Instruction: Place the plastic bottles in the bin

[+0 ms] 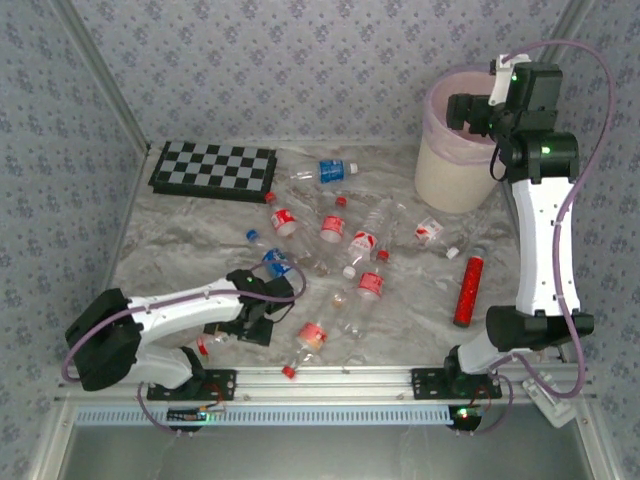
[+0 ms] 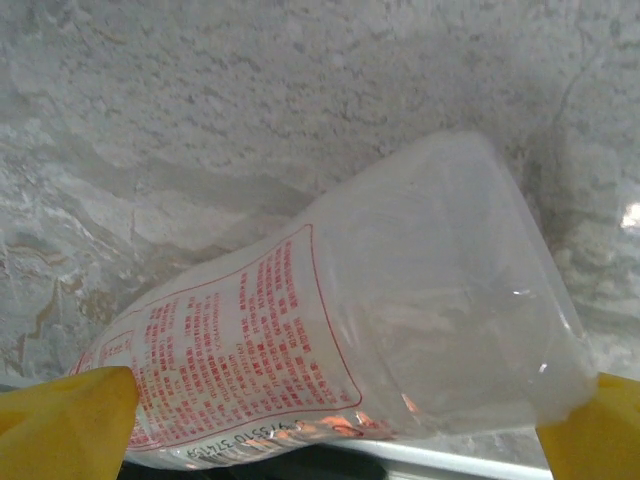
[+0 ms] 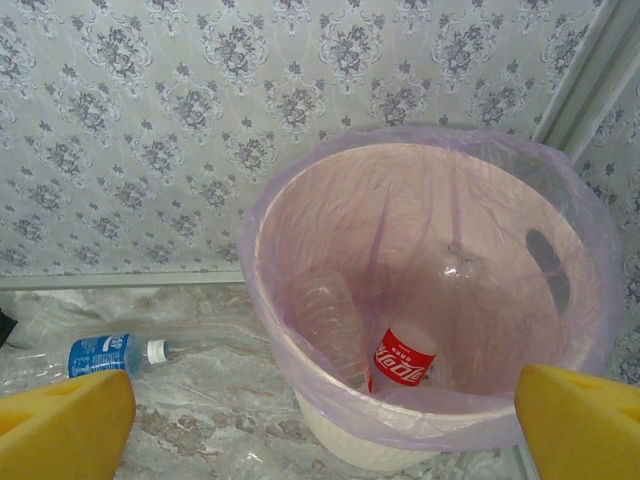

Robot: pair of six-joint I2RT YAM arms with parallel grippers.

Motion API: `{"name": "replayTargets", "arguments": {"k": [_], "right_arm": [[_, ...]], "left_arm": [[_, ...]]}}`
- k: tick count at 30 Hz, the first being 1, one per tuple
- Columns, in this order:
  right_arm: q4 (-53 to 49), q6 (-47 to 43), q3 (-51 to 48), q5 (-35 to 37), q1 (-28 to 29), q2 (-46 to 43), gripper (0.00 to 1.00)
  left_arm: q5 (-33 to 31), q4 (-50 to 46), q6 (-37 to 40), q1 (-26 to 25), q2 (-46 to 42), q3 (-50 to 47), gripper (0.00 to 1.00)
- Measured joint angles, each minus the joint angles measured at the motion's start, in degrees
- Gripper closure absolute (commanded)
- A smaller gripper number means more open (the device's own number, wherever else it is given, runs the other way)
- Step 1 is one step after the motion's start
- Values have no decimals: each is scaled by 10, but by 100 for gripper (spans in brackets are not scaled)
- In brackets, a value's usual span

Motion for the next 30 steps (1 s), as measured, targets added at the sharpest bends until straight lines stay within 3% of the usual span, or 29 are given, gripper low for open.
{"name": "replayTargets", "arguments": {"k": [9,20,30], "right_arm": [[1,0,-27,-2,0,-17,0],[6,3,-59,-23,0,-64,0],[21,20,-130,-88,0,-108,1]], "left_arm": [[-44,28,37,36,65,11,16],[-86,54,86,66,121,105,41],[-96,66,84,84,143,118,46]]}}
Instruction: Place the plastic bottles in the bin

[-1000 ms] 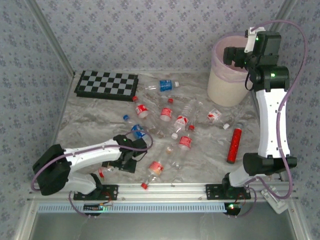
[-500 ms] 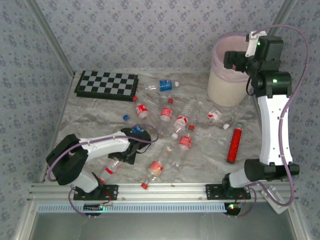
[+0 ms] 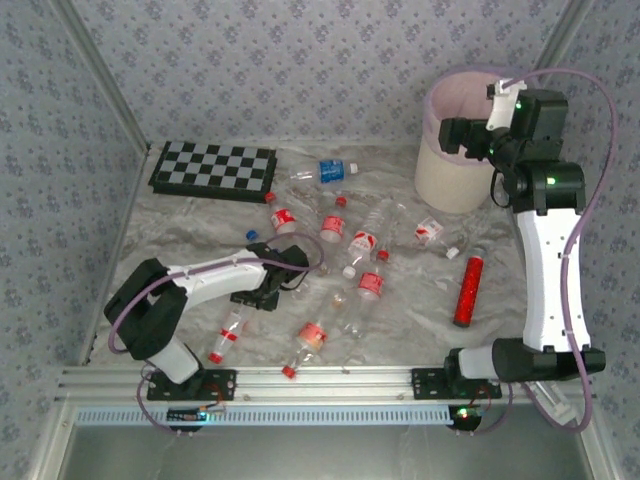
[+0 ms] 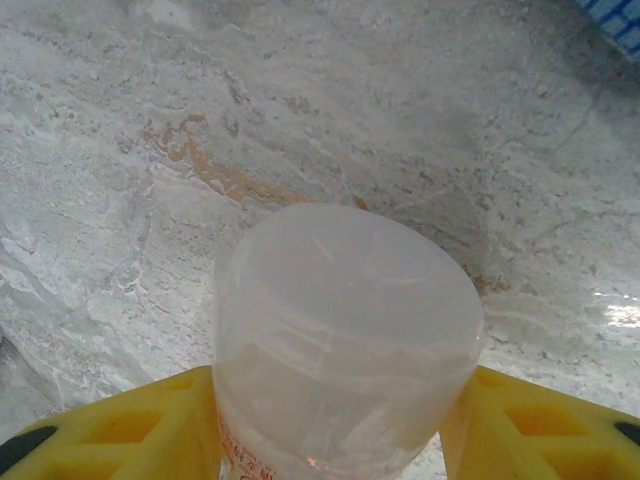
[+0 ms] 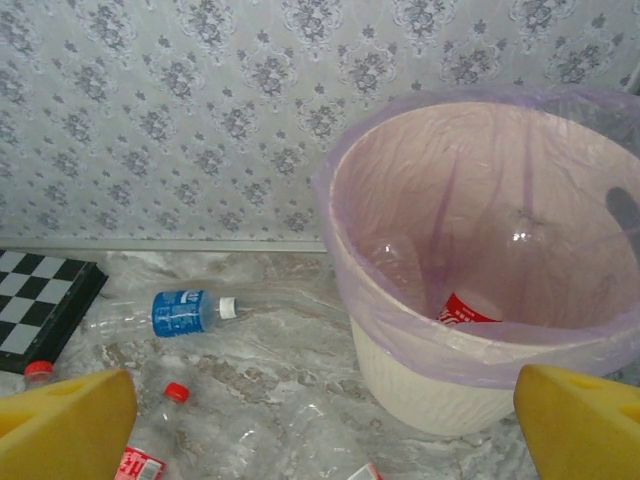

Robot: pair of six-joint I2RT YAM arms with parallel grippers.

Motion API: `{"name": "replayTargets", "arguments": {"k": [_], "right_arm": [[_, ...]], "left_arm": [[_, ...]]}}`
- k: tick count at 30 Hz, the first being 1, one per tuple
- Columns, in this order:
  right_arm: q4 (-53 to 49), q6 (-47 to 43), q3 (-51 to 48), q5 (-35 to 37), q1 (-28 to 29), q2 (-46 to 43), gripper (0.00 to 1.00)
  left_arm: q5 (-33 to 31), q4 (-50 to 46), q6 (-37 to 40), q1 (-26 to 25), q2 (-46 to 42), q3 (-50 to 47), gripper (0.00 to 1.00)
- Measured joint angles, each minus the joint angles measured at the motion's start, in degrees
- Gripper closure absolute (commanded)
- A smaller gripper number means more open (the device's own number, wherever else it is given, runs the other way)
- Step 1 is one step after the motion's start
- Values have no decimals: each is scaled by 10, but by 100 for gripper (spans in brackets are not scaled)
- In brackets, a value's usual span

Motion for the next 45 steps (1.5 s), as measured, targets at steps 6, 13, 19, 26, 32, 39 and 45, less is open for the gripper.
{"name": "replayTargets", "arguments": {"k": [6,13,19,26,32,39,45], "right_arm": [[24,24,-34,-68,0,-32,2],[90,62,-143,-235,14,-78,11],[137,64,-255,-363,98,-57,14],[178,71,-306,-412,212,-25,25],[234,86,-306,-417,259,44,29],[248,91,-287,-405,283,109,12],[251,92,-243,-406,307,153,18]], "left_arm": [[-19,-44,-3,6,-21,83,49],[19,-35,11,54,-135,128,51],[199,92,22,219,-247,88,51],[357,274,-42,263,-255,68,54],[440,429,-135,265,-217,28,54],[481,522,-209,265,-200,13,57],[494,589,-243,257,-198,1,57]]}}
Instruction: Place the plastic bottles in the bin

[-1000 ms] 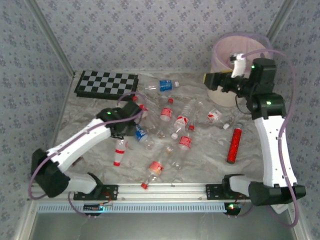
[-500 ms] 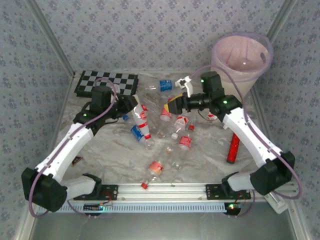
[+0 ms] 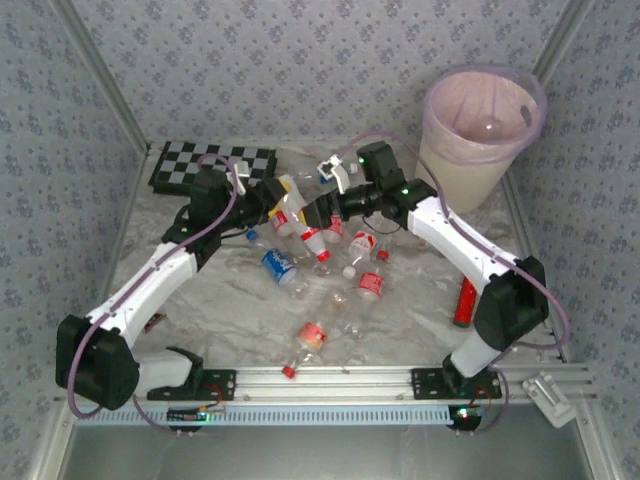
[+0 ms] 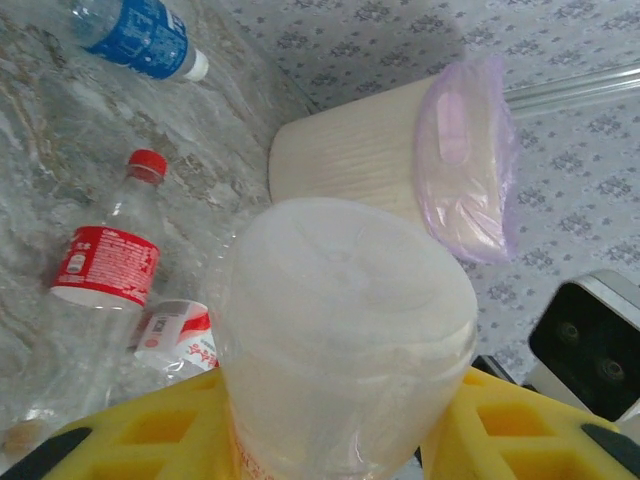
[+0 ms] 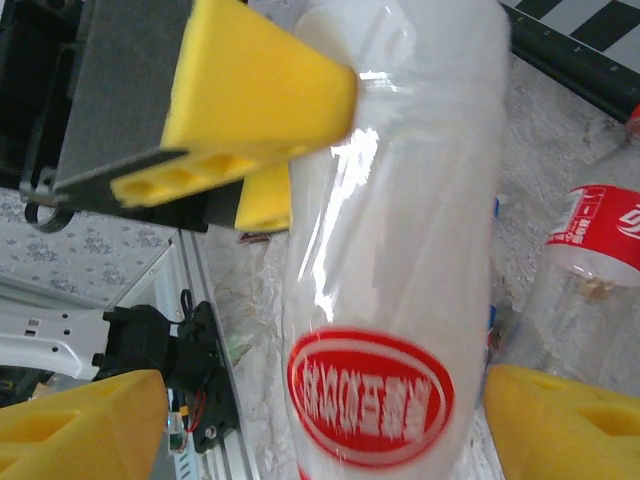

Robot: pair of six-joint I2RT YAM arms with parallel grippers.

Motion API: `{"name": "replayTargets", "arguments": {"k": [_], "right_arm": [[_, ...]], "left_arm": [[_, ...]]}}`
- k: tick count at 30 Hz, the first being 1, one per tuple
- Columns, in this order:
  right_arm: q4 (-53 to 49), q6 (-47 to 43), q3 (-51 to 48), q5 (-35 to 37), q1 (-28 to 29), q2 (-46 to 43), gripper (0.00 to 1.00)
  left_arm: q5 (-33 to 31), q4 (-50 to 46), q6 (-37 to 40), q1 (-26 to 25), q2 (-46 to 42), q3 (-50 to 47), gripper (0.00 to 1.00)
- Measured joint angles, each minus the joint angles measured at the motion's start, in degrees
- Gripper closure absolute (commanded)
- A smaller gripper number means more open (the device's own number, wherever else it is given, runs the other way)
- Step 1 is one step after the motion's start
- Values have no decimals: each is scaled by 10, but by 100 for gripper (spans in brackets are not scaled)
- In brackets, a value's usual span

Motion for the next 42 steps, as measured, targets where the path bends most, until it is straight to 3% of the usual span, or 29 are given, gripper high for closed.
{"name": "replayTargets", "arguments": {"k": [7,14,18,21,26,33,42], "right_arm": [[-10,-9,37,3,0,35,20],[-22,-23,51,7,0,52,49],[-23,-19,51,7,-3,52,55],[-21,-15,51,7,-5,52,57],[-32,-16,60,8,-8,53,62],[-103,-40,140,51,-76,51,69],[-160,-63,259,186,-256,16,85]], "left_arm": [[0,19,-12,-9,2,-5,57],[-1,21,-15,-14,3,-5,57],[0,24,-14,-14,8,-5,52],[-1,29,-10,-14,9,-5,40],[0,33,-3,-2,8,-7,0],[-40,-60,44,35,-43,-20,1],[-89,-181,106,19,-58,-35,14]]}}
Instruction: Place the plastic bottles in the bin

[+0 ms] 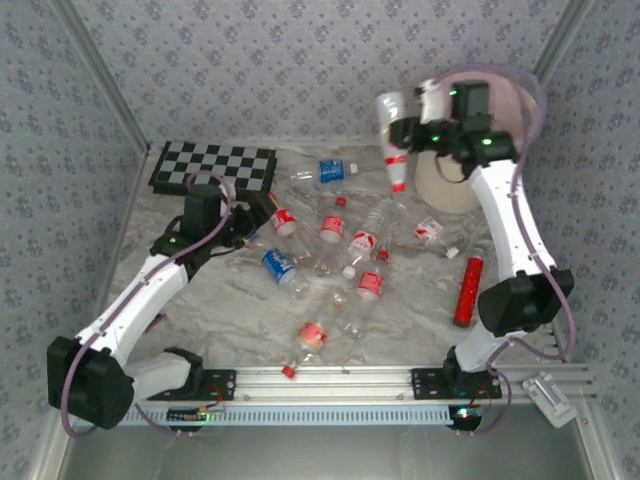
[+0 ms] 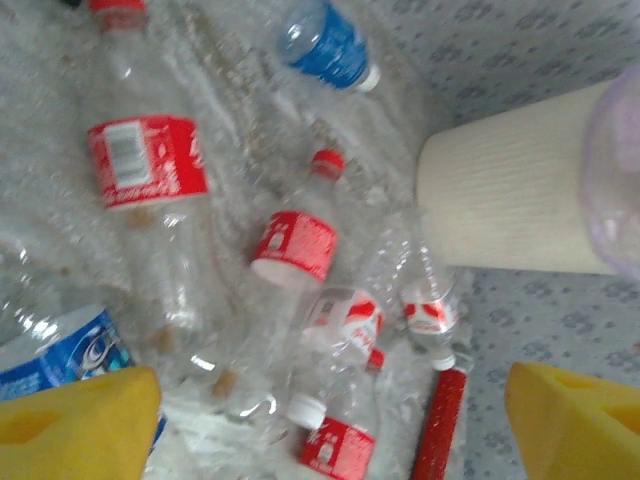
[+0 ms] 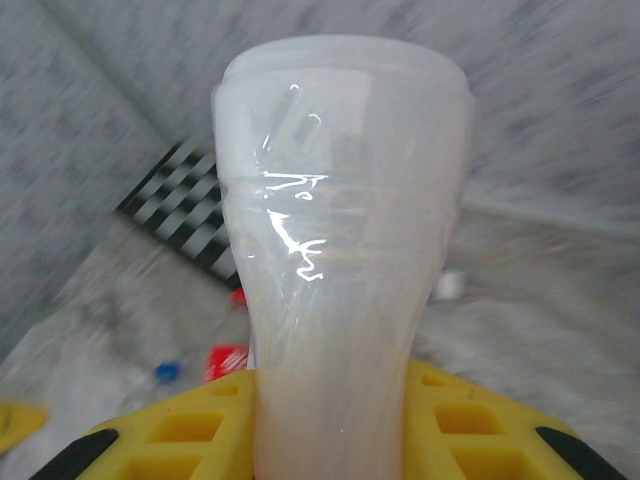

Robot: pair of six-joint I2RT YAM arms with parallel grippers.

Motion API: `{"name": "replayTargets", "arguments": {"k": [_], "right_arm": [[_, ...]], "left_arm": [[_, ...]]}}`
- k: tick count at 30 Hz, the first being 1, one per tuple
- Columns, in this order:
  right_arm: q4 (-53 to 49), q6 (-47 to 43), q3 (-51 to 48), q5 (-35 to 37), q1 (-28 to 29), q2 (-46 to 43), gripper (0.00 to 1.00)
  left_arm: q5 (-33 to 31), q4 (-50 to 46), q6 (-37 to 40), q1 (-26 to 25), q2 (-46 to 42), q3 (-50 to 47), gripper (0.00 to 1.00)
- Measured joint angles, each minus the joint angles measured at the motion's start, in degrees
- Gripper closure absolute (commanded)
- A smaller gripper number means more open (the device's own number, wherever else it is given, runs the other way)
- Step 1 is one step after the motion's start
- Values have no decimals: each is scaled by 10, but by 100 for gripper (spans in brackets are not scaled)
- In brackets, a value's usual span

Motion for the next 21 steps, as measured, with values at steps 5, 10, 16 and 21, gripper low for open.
{"name": "replayTargets", "arguments": {"k": [5,10,16,21], "right_arm": [[15,2,84,54,-111,4,89],[57,-7,110,137,-147,13,93],[77,-70,151,247,-134,89,97],[44,-121,225,308,-131,183,99]], "left_arm": [[3,-40,41,-11,0,-2,16],[1,-74,67,-14,1,-2,22],[-16,-137,103,-44,19,29,23],[-41,-165,111,-69,20,35,26]]}}
